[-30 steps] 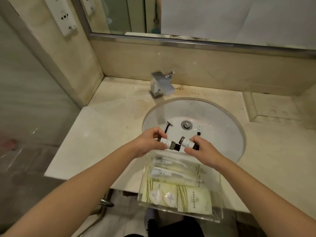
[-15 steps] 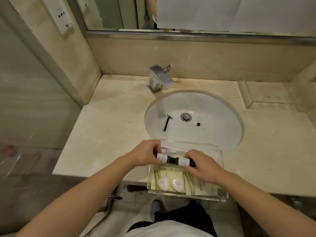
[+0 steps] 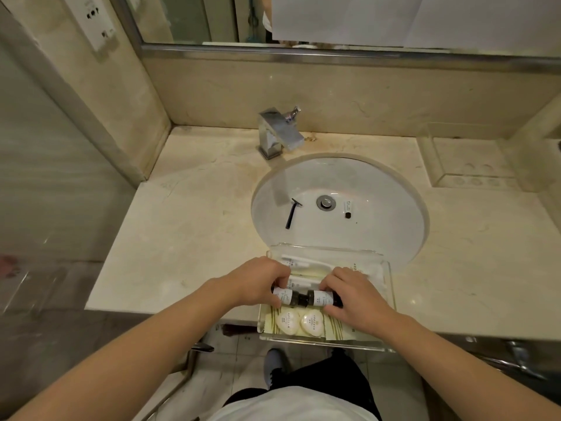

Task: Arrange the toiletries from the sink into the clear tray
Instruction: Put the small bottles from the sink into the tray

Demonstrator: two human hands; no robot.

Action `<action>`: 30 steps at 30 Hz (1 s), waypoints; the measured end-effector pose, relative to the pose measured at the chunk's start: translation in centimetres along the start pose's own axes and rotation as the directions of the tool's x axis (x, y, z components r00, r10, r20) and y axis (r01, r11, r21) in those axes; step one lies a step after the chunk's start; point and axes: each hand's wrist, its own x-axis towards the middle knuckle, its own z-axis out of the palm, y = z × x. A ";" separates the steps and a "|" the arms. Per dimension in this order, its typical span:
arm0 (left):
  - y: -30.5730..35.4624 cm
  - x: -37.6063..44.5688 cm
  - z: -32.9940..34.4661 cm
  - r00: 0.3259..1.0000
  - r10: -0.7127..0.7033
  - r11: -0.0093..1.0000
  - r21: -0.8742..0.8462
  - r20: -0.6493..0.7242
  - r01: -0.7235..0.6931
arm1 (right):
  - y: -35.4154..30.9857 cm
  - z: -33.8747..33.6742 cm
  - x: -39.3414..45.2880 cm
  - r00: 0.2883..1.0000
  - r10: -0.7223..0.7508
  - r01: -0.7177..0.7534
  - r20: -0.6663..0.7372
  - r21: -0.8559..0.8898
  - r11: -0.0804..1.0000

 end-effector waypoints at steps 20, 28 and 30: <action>-0.1 0.9 0.4 0.994 0.105 0.963 0.246 0.029 -0.109 | -0.1 -0.3 0.1 0.991 -0.133 0.130 -0.016 -0.099 0.987; 0.3 0.8 0.2 0.993 0.101 0.955 0.276 0.055 -0.112 | -0.2 -0.6 0.1 0.993 -0.108 0.112 0.037 -0.125 0.986; 0.2 0.8 0.1 0.993 0.098 0.955 0.274 0.061 -0.111 | -0.2 -0.7 0.1 0.995 -0.092 0.097 0.049 -0.119 0.988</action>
